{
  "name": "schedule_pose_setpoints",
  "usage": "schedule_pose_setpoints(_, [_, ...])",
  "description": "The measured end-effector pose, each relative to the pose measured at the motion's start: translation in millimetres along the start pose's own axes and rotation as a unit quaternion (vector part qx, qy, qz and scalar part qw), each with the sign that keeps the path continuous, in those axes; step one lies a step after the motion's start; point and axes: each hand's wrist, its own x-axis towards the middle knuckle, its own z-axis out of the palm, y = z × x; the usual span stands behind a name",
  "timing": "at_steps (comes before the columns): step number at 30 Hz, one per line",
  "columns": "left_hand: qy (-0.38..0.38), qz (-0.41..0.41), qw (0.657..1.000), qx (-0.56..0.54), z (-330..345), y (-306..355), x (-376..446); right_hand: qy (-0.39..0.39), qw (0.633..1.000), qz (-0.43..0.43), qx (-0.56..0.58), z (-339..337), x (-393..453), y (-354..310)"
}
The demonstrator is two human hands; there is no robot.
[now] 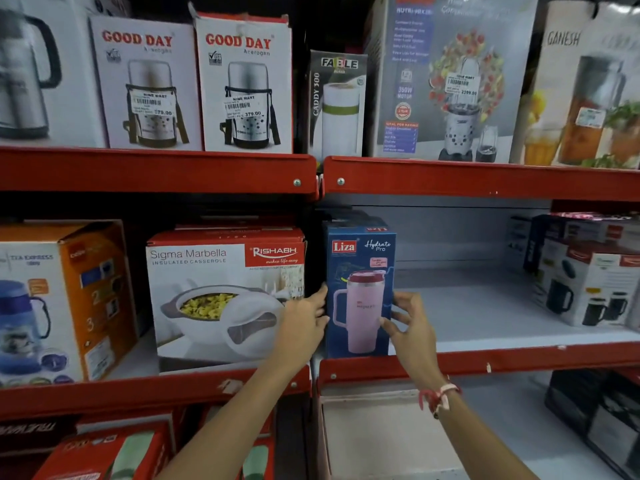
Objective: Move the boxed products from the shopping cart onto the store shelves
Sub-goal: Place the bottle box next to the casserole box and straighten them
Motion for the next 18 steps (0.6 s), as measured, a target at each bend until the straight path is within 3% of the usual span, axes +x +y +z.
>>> schedule_pose_setpoints(6, [-0.040, -0.007, 0.998, -0.038, -7.4, 2.2, -10.1, 0.041, 0.998, -0.014, -0.042, 7.3, -7.4, -8.2])
schedule_pose_setpoints(10, [0.056, 0.076, 0.995, -0.015, -36.9, 2.4, -17.1, 0.121, 0.981, -0.139, -0.057, 16.9, -20.1, -46.3])
schedule_pose_setpoints(14, [0.245, 0.146, 0.957, 0.058, -70.7, -8.7, -34.5, -0.010, 0.980, -0.195, -0.024, 38.0, -38.3, -74.6])
schedule_pose_setpoints(16, [0.317, 0.123, 0.939, 0.049, -85.0, -19.2, -47.6, -0.114, 0.985, -0.131, 0.013, 53.6, -44.3, -76.5])
schedule_pose_setpoints(18, [0.333, 0.026, 0.942, 0.034, -95.8, -34.7, -58.2, -0.207, 0.977, -0.032, 0.037, 69.1, -47.7, -74.5])
